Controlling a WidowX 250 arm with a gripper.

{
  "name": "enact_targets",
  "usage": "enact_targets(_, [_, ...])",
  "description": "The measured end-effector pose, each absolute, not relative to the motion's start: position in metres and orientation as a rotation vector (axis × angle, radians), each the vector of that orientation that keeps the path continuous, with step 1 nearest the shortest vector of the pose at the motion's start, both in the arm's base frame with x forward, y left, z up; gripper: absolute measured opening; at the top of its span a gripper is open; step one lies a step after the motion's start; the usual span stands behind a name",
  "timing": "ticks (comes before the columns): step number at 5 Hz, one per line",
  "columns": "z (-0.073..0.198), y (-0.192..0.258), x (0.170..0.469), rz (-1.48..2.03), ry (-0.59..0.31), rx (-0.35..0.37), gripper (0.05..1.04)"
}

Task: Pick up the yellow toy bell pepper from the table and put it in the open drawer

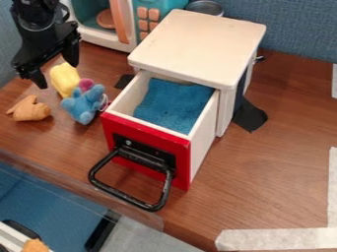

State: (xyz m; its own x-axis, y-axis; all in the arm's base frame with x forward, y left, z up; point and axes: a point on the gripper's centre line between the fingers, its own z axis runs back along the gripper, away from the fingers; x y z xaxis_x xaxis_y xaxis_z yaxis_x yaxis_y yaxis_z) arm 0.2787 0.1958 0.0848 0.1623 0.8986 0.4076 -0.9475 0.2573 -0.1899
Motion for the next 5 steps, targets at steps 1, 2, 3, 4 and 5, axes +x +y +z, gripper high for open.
enact_targets(1, [0.076, 0.194, 0.278, 1.325, -0.456, 0.117, 1.001])
enact_targets(2, [0.085, 0.197, 0.285, 1.32, -0.419, 0.072, 1.001])
enact_targets(3, [0.096, 0.203, 0.295, 1.32, -0.406, 0.036, 1.001])
enact_targets(4, [0.099, 0.208, 0.307, 1.302, -0.382, 0.011, 1.001])
enact_targets(5, [0.094, 0.217, 0.314, 1.265, -0.352, 0.004, 1.001])
